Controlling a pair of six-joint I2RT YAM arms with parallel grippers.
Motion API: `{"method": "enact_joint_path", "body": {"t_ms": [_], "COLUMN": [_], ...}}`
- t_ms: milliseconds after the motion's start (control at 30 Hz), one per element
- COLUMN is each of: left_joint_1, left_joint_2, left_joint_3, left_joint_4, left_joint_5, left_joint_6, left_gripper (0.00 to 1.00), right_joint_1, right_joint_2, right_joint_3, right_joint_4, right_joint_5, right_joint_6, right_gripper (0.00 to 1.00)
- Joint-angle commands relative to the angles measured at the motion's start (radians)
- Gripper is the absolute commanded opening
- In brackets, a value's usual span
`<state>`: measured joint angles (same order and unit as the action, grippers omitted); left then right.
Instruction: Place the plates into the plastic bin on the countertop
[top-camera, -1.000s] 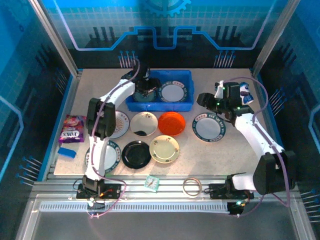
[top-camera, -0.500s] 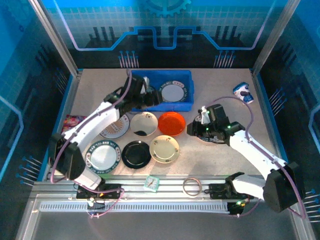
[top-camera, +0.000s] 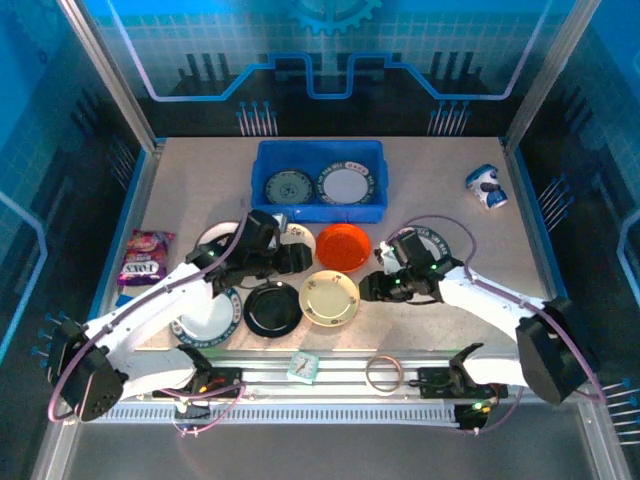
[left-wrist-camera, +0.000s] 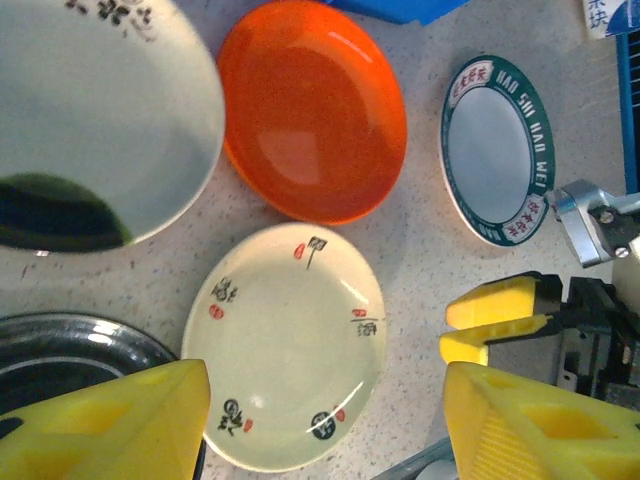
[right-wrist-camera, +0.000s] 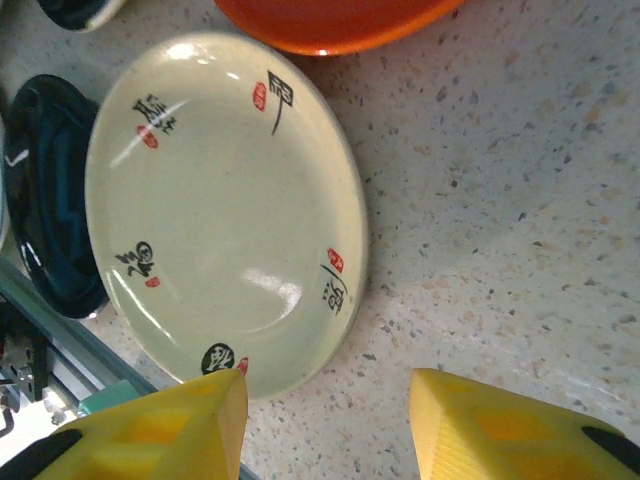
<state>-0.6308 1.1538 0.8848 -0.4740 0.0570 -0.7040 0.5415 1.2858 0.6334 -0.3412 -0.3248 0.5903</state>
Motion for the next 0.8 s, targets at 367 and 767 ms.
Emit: {"method": "enact_joint_path", "body": {"t_ms": [367, 767], "left_joint_1": [-0.009, -0.009], "left_joint_2": [-0.099, -0.071], "left_joint_3": [-0.167, -0.195], "left_joint_4": [0.067, 0.092], "left_joint_5": [-0.031, -0.041], "left_joint_6": [-0.073, -0.08], "left_gripper": [0.65, 0.64], "right_joint_1": [0.018, 0.02], "right_joint_2": [0.209, 0.287], "right_joint_3": [-0.029, -0.041], "right_joint_4": [0.238, 0.307], "right_joint_5": [-0.086, -0.123], "right_joint_6": [0.06, 0.089], "right_gripper": [0.39, 0.35]}}
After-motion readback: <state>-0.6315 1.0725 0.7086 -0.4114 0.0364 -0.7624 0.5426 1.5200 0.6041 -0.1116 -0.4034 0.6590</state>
